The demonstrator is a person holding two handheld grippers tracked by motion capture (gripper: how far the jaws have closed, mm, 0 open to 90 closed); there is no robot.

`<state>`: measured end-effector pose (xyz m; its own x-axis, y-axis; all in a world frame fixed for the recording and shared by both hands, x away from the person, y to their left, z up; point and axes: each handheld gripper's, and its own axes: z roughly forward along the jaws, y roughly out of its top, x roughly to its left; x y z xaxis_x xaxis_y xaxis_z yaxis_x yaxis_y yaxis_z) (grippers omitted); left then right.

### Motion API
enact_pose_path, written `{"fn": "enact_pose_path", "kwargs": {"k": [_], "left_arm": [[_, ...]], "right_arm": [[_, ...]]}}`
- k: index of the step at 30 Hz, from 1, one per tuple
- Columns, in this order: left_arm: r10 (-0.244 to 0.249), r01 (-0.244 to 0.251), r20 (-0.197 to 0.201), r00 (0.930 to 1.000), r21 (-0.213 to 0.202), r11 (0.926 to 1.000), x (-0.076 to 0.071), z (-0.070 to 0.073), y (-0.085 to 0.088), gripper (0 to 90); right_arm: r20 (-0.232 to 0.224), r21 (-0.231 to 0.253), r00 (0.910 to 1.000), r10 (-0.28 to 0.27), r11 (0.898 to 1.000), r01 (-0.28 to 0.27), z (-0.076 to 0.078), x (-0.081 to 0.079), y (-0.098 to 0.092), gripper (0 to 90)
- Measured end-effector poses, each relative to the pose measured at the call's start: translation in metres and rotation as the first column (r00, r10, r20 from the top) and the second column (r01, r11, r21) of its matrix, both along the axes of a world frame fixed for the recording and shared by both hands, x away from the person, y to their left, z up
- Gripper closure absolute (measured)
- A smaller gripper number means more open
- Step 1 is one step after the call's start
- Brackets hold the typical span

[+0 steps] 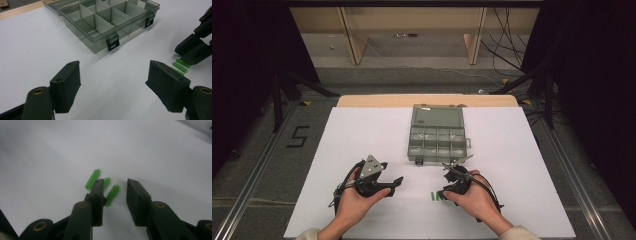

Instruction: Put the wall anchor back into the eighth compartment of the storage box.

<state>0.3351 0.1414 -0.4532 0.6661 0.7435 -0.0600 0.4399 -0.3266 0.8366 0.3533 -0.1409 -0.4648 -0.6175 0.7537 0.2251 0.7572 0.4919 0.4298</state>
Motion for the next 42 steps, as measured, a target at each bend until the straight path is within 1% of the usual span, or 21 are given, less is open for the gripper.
{"fn": "enact_pose_path", "kwargs": {"k": [1, 2, 3, 9, 14, 15, 16, 18, 19, 20, 21, 22, 23, 24, 26, 27, 31, 32, 33, 34, 42], "left_arm": [[0.0, 0.0, 0.0, 1.0, -0.001, 1.0, 0.0, 0.0, 0.0, 26.1], [-0.007, 0.007, 0.006, 1.0, 0.008, 0.9999, 0.0, 0.0, 0.0, 26.1], [-0.017, 0.017, 0.009, 0.9998, 0.027, 0.9995, 0.001, 0.001, 0.002, 26.1], [-0.016, 0.016, 0.009, 0.9998, 0.025, 0.9996, 0.0, 0.001, 0.002, 26.1], [-0.012, 0.012, 0.015, 0.9998, 0.026, 0.9996, 0.0, 0.0, 0.001, 26.2], [-0.016, 0.015, 0.01, 0.9998, 0.028, 0.9995, 0.001, 0.0, 0.001, 26.2], [-0.004, 0.004, 0.014, 0.9999, 0.012, 0.9999, 0.0, 0.0, 0.0, 26.2], [-0.003, 0.003, 0.014, 0.9999, 0.013, 0.9999, 0.0, -0.001, 0.0, 26.2], [0.007, -0.007, 0.007, 0.9999, -0.005, 1.0, 0.0, -0.002, -0.001, 26.2], [0.006, -0.006, 0.005, 1.0, 0.0, 1.0, 0.0, -0.001, -0.001, 26.2], [0.006, -0.006, 0.008, 1.0, -0.005, 1.0, 0.0, -0.002, -0.001, 26.3], [0.007, -0.007, 0.003, 1.0, 0.002, 1.0, 0.0, -0.001, 0.0, 26.3], [0.007, -0.007, 0.002, 1.0, 0.003, 1.0, 0.0, -0.001, 0.0, 26.3], [-0.002, 0.002, 0.013, 0.9999, 0.016, 0.9999, 0.0, -0.001, 0.0, 26.3], [-0.004, 0.004, 0.011, 0.9999, 0.015, 0.9999, 0.001, -0.001, 0.001, 26.3], [-0.004, 0.004, 0.011, 0.9999, 0.014, 0.9999, 0.001, -0.001, 0.001, 26.3], [-0.005, 0.005, 0.011, 0.9999, 0.015, 0.9999, 0.001, -0.002, 0.001, 26.4], [-0.008, 0.007, 0.009, 0.9999, 0.02, 0.9998, 0.001, -0.002, 0.001, 26.4], [-0.005, 0.005, 0.009, 0.9999, 0.014, 0.9999, 0.001, -0.002, 0.0, 26.4], [-0.009, 0.009, 0.01, 0.9999, 0.035, 0.9994, 0.001, -0.002, 0.001, 26.6], [-0.007, 0.007, 0.008, 0.9999, 0.033, 0.9994, 0.001, -0.002, 0.001, 26.6]], "right_arm": [[-0.003, -0.009, 1.0, 0.003, 1.0, -0.003, 0.0, 0.0, 0.001, 67.7], [-0.005, -0.011, 1.0, 0.0, 1.0, 0.0, -0.001, -0.001, 0.002, 67.7], [-0.003, -0.019, 1.0, 0.009, 1.0, -0.009, -0.001, -0.001, 0.003, 67.9], [0.028, -0.064, 0.9991, 0.03, 0.998, -0.029, -0.001, -0.003, 0.007, 71.0], [0.065, -0.125, 0.9961, 0.059, 0.991, -0.051, 0.0, -0.006, 0.012, 75.7], [0.07, -0.131, 0.9953, 0.066, 0.99, -0.057, 0.0, -0.007, 0.012, 76.3], [0.069, -0.139, 0.9952, 0.068, 0.989, -0.058, 0.0, -0.007, 0.013, 77.2], [0.073, -0.151, 0.9946, 0.073, 0.987, -0.062, 0.001, -0.007, 0.014, 78.9], [0.078, -0.155, 0.9936, 0.081, 0.986, -0.068, 0.0, -0.007, 0.014, 79.8], [0.081, -0.162, 0.993, 0.086, 0.984, -0.072, 0.001, -0.007, 0.014, 81.1], [0.081, -0.166, 0.9923, 0.094, 0.983, -0.08, 0.001, -0.007, 0.014, 82.6], [0.082, -0.174, 0.9917, 0.099, 0.981, -0.084, 0.001, -0.007, 0.014, 83.9], [0.082, -0.175, 0.9914, 0.101, 0.981, -0.086, 0.001, -0.007, 0.014, 84.0], [0.082, -0.178, 0.9909, 0.107, 0.98, -0.091, 0.001, -0.007, 0.014, 84.2], [0.082, -0.179, 0.9906, 0.109, 0.98, -0.093, 0.001, -0.007, 0.014, 84.3], [0.075, -0.179, 0.992, 0.102, 0.98, -0.087, 0.001, -0.007, 0.014, 84.4], [0.081, -0.169, 0.9914, 0.103, 0.982, -0.088, 0.001, -0.007, 0.014, 84.4], [0.078, -0.171, 0.9915, 0.105, 0.981, -0.09, 0.001, -0.006, 0.013, 84.4], [0.071, -0.171, 0.9922, 0.102, 0.981, -0.089, 0.001, -0.006, 0.013, 84.5], [0.073, -0.166, 0.992, 0.103, 0.982, -0.09, 0.001, -0.006, 0.013, 84.5], [0.071, -0.153, 0.9934, 0.09, 0.985, -0.078, 0.002, -0.005, 0.011, 84.5]]}}
